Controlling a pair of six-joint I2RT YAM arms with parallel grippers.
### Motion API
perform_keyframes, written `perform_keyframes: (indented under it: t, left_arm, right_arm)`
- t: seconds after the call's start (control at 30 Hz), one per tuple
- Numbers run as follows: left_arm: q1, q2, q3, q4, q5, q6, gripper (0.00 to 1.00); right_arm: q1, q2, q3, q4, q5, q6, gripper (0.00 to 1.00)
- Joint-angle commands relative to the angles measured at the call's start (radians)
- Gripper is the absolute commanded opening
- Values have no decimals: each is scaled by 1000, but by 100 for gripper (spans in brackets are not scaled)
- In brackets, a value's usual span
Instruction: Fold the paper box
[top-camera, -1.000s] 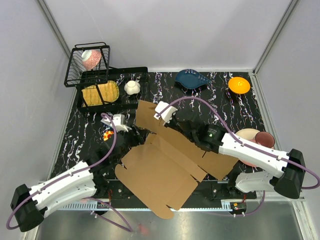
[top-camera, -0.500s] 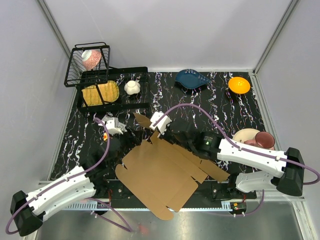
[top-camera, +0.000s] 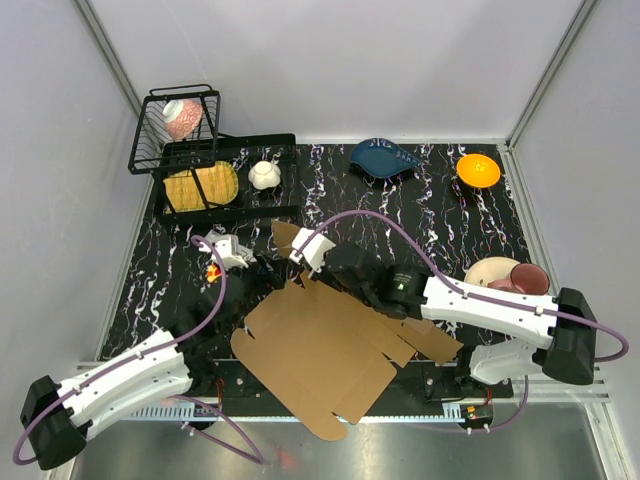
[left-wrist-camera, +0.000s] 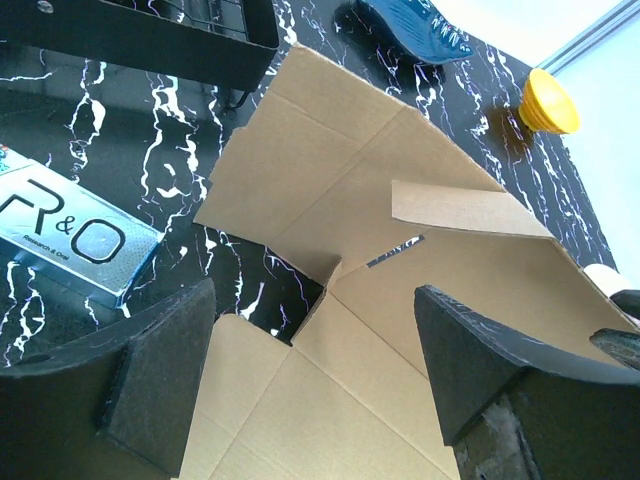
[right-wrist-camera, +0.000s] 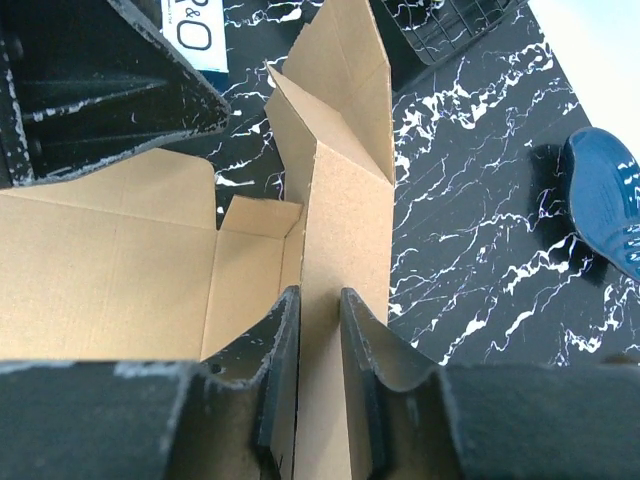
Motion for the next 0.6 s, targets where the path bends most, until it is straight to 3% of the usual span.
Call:
perform_keyframes:
  t: [0.0,0.33,0.5,0.57]
  left_arm:
    - [2,0,-16,73,8,-28,83]
    - [2,-46,-30,47,-12,-35,83]
    - [2,-77,-39,36,-40,-39,82]
    - [2,-86,-42,35,-49,-39,82]
  right_arm:
    - [13,50,36,-130,6,8,27]
    - [14,167,98,-159,173,-46,30]
    - [13,216,113,-160,338,-102,22]
    - [13,212,112,-141,375,-138,13]
